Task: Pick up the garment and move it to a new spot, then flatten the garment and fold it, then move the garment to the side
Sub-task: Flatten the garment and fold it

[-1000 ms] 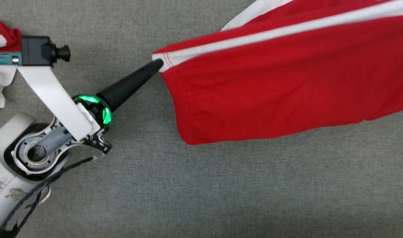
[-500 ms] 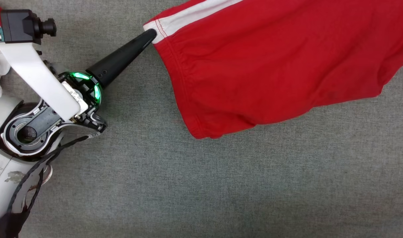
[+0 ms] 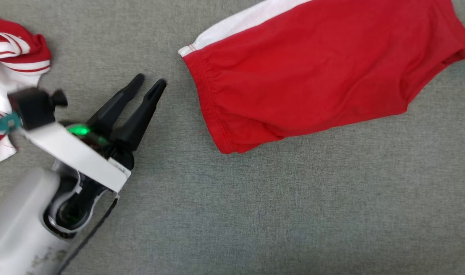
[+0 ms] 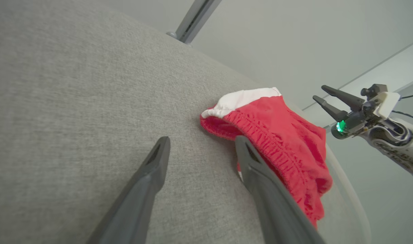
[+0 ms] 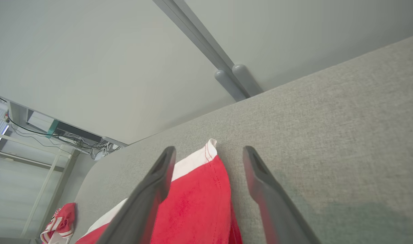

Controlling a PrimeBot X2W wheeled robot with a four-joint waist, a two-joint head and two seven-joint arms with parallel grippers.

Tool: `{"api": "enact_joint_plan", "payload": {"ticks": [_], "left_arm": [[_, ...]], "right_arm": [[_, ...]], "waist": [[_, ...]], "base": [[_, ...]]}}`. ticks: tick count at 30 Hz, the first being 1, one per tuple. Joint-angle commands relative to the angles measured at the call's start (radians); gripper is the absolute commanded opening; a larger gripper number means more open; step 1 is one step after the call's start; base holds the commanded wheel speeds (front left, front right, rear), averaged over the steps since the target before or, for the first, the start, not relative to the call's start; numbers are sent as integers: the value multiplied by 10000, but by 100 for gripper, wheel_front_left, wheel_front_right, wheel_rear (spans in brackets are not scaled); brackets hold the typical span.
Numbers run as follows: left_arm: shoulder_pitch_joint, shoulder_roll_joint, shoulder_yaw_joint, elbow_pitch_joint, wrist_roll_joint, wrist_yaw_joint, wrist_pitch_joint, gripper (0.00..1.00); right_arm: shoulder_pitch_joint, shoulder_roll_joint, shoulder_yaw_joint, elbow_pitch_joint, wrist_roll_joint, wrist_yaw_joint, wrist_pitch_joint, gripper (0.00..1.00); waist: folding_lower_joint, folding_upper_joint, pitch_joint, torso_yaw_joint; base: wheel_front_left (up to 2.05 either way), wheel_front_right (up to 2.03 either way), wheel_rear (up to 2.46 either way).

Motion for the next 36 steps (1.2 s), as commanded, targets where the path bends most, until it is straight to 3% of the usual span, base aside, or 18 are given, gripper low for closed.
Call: {"api": "enact_joint_plan", "payload": {"ticks": [1,5,9,12,18,25,28,29,36], "left_arm": [[439,-68,-82,507,901,110,-950,100],[955,-487,-579,1090,3379,1066,-2678,100],[1407,-1233,-718,1077,4991,2135,-3004,100],[1658,-1737,-457,736,5944,2611,-3040,100],[2314,-2539,-233,160,7307,2711,-3040,100],[2871,-3047,-116,246,7822,2372,-3044,100],[3002,-3127,16,338,7924,2242,-3044,100],[3049,-3142,61,366,7930,2223,-3043,100],[3282,-3111,223,441,8057,2044,-3044,100]], "right_arm": [[550,-191,167,-227,-94,2,-322,100],[1523,-357,758,-361,-300,2,-854,100],[1820,-170,1585,494,-983,2,-932,100],[1609,167,2114,1680,-1598,2,-846,100],[1271,1412,2747,3892,-2205,2,-454,100],[1515,2544,3137,4991,-2538,2,203,100],[1616,2668,3175,5210,-2653,2,195,13],[1652,2660,3175,5257,-2666,2,149,0],[1956,2128,2847,5401,-2361,-9,-311,0]], "waist": [[0,0,-537,86],[0,0,-1097,343],[0,0,-1502,772],[0,0,-1698,1125],[0,0,-1970,1673],[0,0,-2315,1891],[0,0,-2464,1902],[0,0,-2514,1886],[0,0,-2712,1615]], "base": [[0,0,0],[0,0,0],[0,0,0],[0,0,0],[0,0,0],[0,0,0],[0,0,0],[0,0,0],[0,0,0]]}}
